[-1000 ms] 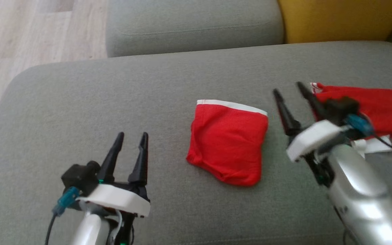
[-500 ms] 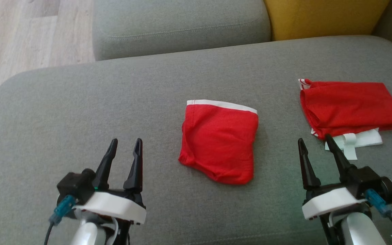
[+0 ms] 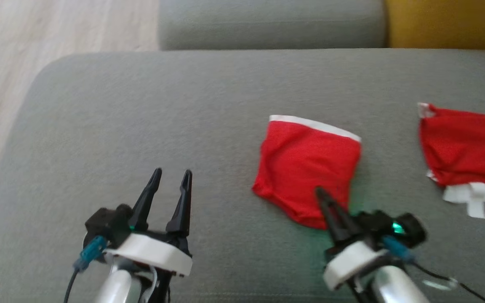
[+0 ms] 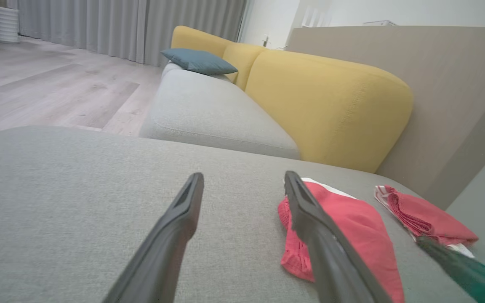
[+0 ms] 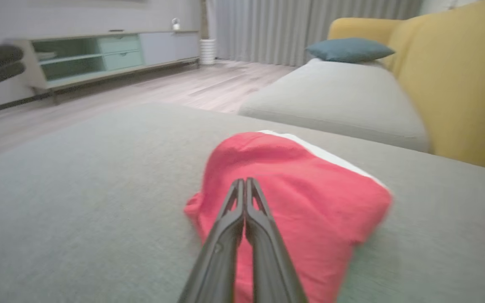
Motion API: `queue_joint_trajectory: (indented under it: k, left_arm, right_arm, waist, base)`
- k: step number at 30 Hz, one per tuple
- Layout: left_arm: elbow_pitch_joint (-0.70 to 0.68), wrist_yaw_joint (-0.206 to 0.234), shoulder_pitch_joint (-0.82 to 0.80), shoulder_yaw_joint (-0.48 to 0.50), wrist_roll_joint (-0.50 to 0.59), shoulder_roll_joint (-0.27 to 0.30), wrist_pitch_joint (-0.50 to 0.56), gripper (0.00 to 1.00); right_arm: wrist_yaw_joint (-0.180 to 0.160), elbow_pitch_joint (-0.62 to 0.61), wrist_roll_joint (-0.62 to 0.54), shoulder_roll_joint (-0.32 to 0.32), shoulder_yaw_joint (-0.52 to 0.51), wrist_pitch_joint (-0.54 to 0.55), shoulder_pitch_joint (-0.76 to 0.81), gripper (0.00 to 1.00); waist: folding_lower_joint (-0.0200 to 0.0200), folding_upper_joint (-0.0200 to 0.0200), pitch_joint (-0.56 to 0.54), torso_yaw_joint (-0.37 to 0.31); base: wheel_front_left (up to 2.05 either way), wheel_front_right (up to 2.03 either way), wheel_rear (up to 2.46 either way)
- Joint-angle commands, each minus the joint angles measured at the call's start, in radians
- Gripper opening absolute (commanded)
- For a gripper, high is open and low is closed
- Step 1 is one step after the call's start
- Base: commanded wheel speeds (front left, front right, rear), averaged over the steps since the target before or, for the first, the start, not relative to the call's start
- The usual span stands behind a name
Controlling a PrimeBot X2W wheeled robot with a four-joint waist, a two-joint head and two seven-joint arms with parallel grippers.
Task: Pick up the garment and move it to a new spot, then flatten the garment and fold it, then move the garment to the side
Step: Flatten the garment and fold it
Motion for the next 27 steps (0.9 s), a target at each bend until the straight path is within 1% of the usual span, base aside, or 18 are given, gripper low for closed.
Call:
queue_joint_trajectory:
  k: [1,4,5,8,13,19,27]
  left_arm:
    - [-0.027,-0.003,-0.061,0.027,0.003,0.003,-0.012,1.00]
    - [-0.021,-0.007,-0.068,0.023,0.004,0.003,-0.012,1.00]
    - [-0.021,-0.007,-0.068,0.023,0.004,0.003,-0.012,1.00]
    - [-0.018,-0.007,-0.072,0.022,0.002,0.003,-0.012,1.00]
    - [-0.014,-0.007,-0.078,0.020,-0.004,0.003,-0.012,1.00]
    - [-0.014,-0.005,-0.083,0.014,-0.012,0.003,-0.012,1.00]
    - [-0.014,0.001,-0.094,0.000,-0.024,0.003,-0.012,1.00]
  right_arm:
    - [-0.001,0.001,-0.005,0.000,0.060,0.012,-0.071,0.00]
    - [-0.001,0.078,0.005,-0.005,0.106,0.035,-0.116,0.00]
    - [-0.001,0.078,0.005,-0.005,0.106,0.035,-0.116,0.00]
    - [-0.001,0.166,0.012,-0.015,0.117,0.061,-0.160,0.00]
    - [-0.001,0.285,0.007,-0.020,0.102,0.076,-0.214,0.00]
    - [-0.001,0.367,0.009,-0.013,0.133,0.057,-0.269,0.00]
    - [-0.001,0.465,0.024,-0.003,0.193,0.030,-0.370,0.00]
  waist:
    - [0.0000,0.0000,0.035,0.057]
    - [0.0000,0.0000,0.051,0.103]
    - [0.0000,0.0000,0.051,0.103]
    - [0.0000,0.0000,0.062,0.142]
    - [0.0000,0.0000,0.075,0.188]
    - [0.0000,0.0000,0.091,0.210]
    - [0.0000,0.0000,0.117,0.214]
  base:
    - [0.00,0.00,0.00]
    - [0.00,0.00,0.00]
    - [0.00,0.00,0.00]
    - [0.00,0.00,0.00]
    - [0.00,0.00,0.00]
    - [0.00,0.00,0.00]
    - [0.00,0.00,0.00]
